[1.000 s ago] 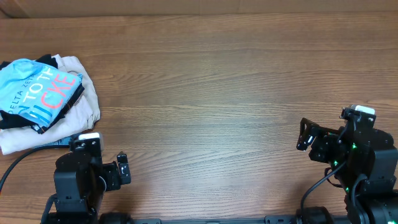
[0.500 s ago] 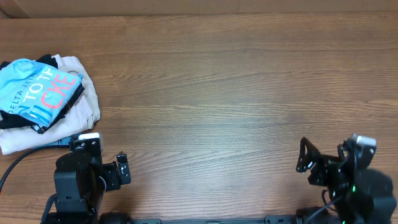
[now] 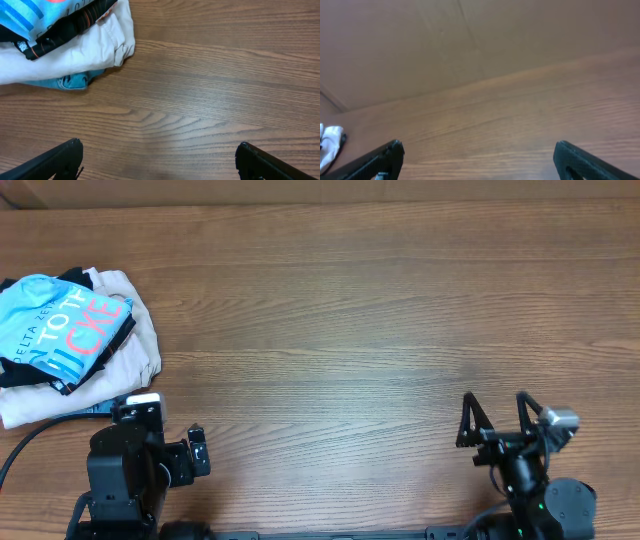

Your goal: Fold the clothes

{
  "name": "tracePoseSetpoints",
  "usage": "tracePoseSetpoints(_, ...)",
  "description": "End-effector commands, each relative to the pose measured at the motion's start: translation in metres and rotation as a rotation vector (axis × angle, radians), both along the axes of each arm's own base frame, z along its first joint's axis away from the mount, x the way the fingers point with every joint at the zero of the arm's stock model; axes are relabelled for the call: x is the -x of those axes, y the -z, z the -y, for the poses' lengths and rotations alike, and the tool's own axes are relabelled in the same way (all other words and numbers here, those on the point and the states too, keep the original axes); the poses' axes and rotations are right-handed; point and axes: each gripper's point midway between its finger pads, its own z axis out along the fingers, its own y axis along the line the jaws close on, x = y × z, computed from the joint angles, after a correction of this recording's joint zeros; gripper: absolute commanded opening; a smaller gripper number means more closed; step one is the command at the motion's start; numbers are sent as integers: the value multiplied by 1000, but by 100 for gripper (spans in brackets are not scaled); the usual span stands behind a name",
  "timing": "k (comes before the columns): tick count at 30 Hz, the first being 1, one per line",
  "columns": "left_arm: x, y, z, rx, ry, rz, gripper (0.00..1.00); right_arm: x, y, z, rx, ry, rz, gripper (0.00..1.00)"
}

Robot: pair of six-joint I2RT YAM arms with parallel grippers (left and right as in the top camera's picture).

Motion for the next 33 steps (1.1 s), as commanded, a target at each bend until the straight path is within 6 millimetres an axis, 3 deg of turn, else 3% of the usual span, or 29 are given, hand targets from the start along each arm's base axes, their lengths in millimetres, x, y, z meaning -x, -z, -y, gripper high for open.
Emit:
tracePoseSetpoints(1,0,2,-2,2,-19,-5,100,-15,15,-7,-8,-35,48,100)
tracePoseSetpoints(7,0,2,-2,2,-19,-6,100,-34,27,-11,-18,-47,213,100)
tracePoseSetpoints(15,0,2,-2,2,-19,-6,100,-36,59,-4,25,-8,98,100)
tracePoseSetpoints(33,0,2,-2,2,-19,-6,100,-36,58,-5,25,-10,100,100)
